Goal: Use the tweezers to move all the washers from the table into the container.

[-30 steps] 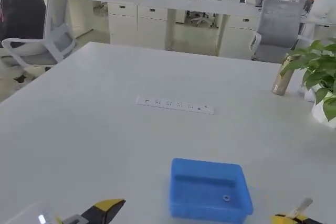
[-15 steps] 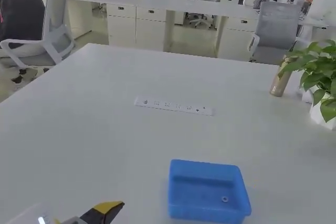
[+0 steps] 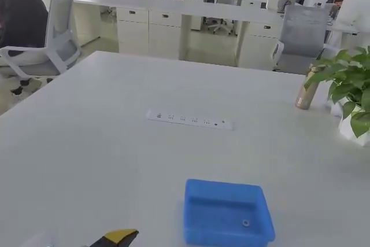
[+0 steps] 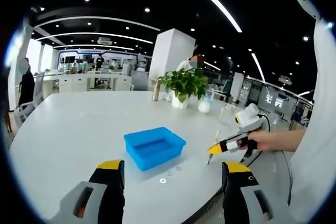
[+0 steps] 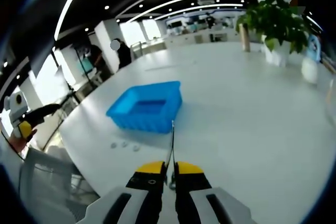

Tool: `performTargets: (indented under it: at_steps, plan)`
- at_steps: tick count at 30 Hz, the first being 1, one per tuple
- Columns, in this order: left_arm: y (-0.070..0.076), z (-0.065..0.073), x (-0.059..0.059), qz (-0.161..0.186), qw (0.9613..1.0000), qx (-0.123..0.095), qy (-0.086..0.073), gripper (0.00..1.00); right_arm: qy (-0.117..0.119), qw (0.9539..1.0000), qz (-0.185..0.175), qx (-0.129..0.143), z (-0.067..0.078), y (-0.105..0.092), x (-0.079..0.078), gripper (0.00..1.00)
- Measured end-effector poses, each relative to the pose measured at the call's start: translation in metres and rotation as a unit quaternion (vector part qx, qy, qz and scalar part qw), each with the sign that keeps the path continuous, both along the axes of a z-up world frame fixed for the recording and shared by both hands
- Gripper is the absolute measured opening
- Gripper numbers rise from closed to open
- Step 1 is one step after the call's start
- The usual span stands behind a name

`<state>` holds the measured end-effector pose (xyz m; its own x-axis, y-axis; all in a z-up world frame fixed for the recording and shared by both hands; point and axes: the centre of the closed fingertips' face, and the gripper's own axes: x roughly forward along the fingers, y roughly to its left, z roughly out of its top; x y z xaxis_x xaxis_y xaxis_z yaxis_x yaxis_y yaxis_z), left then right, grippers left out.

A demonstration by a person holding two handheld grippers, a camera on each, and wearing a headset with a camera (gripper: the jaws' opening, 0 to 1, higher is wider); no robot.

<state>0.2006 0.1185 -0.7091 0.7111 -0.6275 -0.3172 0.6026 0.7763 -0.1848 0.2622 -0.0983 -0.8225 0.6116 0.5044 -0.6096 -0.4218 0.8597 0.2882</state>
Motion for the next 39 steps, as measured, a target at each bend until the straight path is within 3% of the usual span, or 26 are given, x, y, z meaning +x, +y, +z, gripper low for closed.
performTargets:
  at_steps: [8, 16, 28, 34, 39]
  plan:
    - [0.001, 0.002, 0.000, 0.004, 1.0000, -0.002, -0.004, 0.76, -0.018, 0.9998, 0.003, 0.001, 0.008, 0.003, 0.000, 0.04]
    - [0.005, 0.001, -0.001, 0.006, 1.0000, 0.001, -0.002, 0.76, -0.008, 0.9999, -0.006, -0.003, 0.003, -0.001, -0.002, 0.04]
    - [0.006, 0.001, -0.001, 0.009, 0.9999, 0.001, -0.004, 0.75, -0.004, 0.9999, 0.011, -0.008, 0.001, 0.007, -0.006, 0.04]
    - [0.007, 0.001, -0.001, 0.010, 0.9999, 0.002, -0.004, 0.75, -0.014, 0.9982, 0.045, -0.037, 0.001, 0.014, -0.008, 0.04]
    - [0.007, 0.000, -0.001, 0.010, 0.9999, 0.004, -0.005, 0.75, -0.027, 0.9917, 0.095, -0.082, 0.002, 0.027, -0.021, 0.04]
